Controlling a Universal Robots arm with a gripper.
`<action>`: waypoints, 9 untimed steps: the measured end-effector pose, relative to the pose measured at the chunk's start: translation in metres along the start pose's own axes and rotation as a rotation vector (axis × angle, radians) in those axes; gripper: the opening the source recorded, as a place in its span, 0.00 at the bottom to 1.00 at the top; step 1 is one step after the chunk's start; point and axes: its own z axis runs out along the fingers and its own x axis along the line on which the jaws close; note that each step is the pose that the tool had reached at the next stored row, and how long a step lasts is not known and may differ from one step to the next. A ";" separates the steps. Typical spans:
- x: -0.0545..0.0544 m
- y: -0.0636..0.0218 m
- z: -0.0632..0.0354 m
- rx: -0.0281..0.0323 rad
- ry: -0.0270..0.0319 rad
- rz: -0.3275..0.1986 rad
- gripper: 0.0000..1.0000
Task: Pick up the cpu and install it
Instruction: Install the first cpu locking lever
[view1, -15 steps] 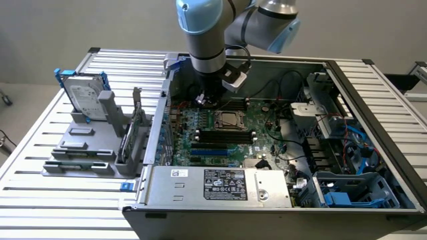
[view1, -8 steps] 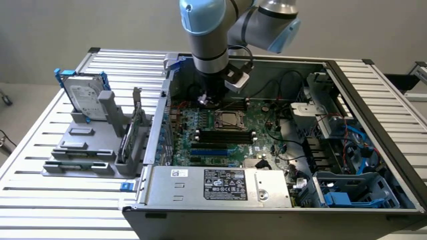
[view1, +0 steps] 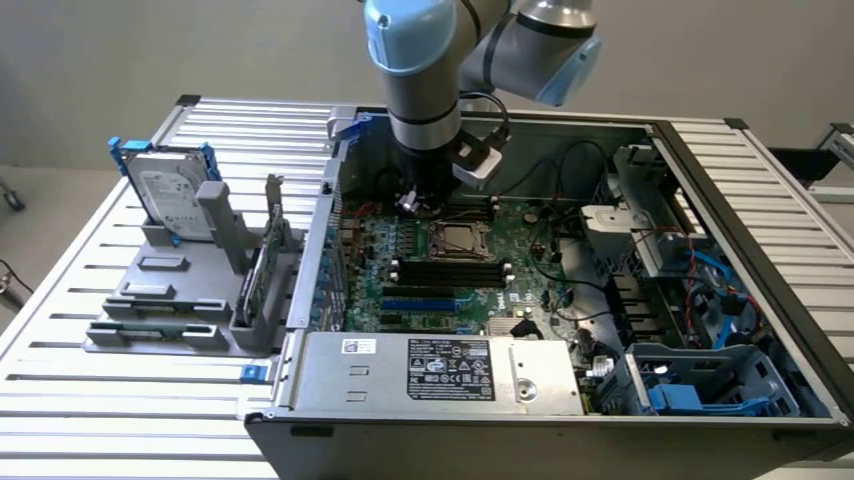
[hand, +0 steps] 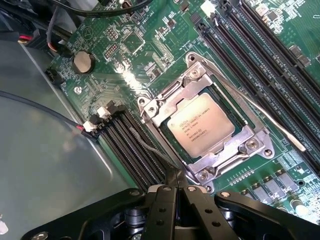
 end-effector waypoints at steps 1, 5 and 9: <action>0.000 0.0000 0.0004 0.0004 -0.0005 0.000 0.11; 0.001 -0.0003 0.0014 0.0060 -0.0054 0.002 0.11; 0.003 -0.0009 0.0020 0.0129 -0.0138 0.004 0.11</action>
